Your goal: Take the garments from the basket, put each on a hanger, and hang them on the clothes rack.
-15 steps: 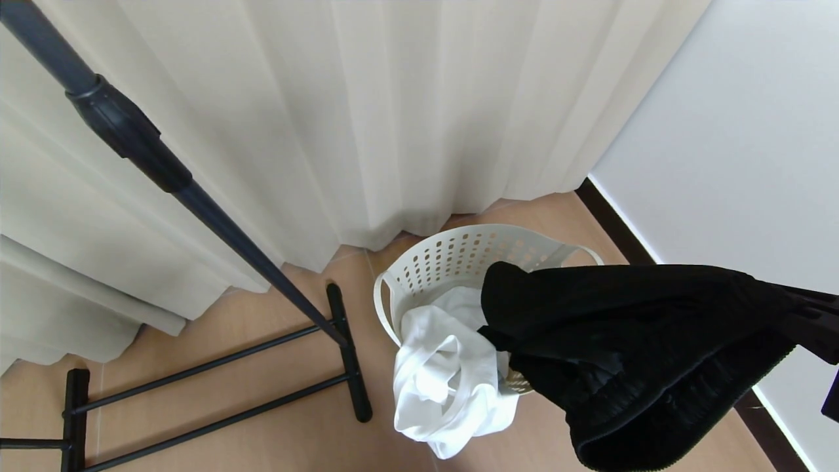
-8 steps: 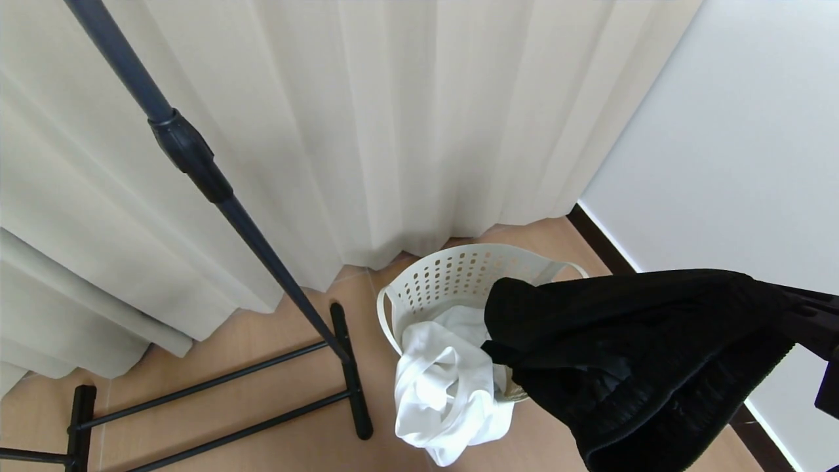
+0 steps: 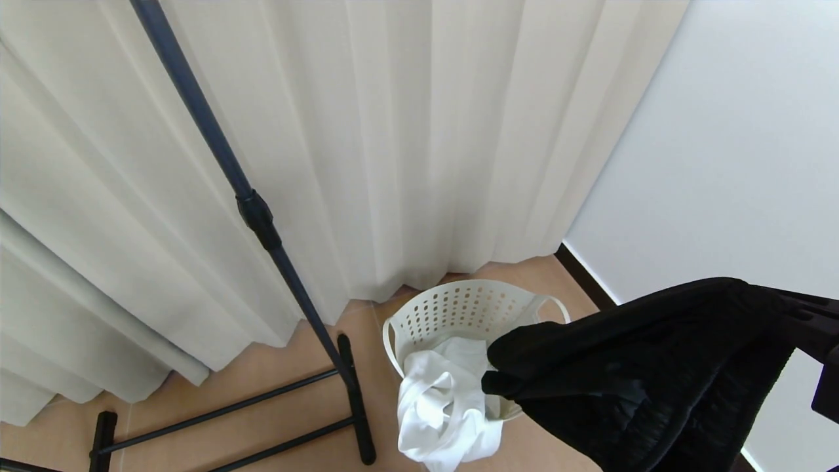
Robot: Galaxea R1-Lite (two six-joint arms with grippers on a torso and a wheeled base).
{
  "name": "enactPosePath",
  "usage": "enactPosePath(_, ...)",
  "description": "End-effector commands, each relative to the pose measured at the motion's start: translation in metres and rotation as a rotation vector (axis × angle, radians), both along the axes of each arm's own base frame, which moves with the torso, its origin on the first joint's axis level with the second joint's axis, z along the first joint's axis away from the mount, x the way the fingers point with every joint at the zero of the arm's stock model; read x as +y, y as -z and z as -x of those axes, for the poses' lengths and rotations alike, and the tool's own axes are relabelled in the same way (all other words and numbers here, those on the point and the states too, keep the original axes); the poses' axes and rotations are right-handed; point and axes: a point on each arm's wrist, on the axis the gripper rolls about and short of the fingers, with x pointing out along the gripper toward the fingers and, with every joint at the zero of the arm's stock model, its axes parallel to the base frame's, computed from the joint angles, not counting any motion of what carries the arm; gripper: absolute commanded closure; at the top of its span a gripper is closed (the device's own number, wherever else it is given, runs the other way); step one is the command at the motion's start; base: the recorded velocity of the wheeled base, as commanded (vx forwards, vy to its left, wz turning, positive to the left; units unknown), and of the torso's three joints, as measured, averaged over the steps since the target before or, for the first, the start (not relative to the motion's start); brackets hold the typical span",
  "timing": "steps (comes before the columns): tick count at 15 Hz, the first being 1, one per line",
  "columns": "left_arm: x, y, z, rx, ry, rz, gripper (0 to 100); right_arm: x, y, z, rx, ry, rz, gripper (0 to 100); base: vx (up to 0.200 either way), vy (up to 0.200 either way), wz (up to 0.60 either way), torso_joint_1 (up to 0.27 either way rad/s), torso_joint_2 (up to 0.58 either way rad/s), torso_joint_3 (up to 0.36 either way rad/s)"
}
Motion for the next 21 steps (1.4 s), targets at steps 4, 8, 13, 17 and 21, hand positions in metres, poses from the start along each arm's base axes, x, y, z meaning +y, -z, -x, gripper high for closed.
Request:
enactPosePath(4, 0.0000, -0.0001, -0.0001, 0.001, 0.000, 0.002, 0, 0.0003, 0.0009, -0.0006, 0.004, 0.000, 0.002, 100, 0.000, 0.000, 0.00, 0.123, -0.48, -0.155)
enactPosePath(8, 0.0000, 0.0001, -0.0001, 0.002, 0.000, 0.001, 0, 0.0003, 0.0027, -0.0005, 0.009, 0.000, 0.005, 100, 0.000, 0.000, 0.00, 0.148, -0.50, -0.153)
enactPosePath(13, 0.0000, -0.0001, -0.0001, 0.001, 0.000, 0.002, 0, 0.0004, 0.0038, -0.0007, 0.013, 0.000, 0.007, 100, 0.000, 0.000, 0.00, 0.185, -0.53, -0.152)
enactPosePath(17, 0.0000, -0.0001, -0.0001, 0.001, -0.003, 0.002, 0, 0.0002, 0.0041, -0.0004, 0.013, -0.001, 0.009, 100, 0.000, 0.000, 0.00, 0.224, -0.58, -0.187)
enactPosePath(21, 0.0001, -0.0001, -0.0001, 0.001, -0.003, -0.001, 0, 0.0002, 0.0041, -0.0004, 0.013, -0.001, 0.009, 100, 0.000, 0.000, 0.00, 0.217, -0.53, -0.286)
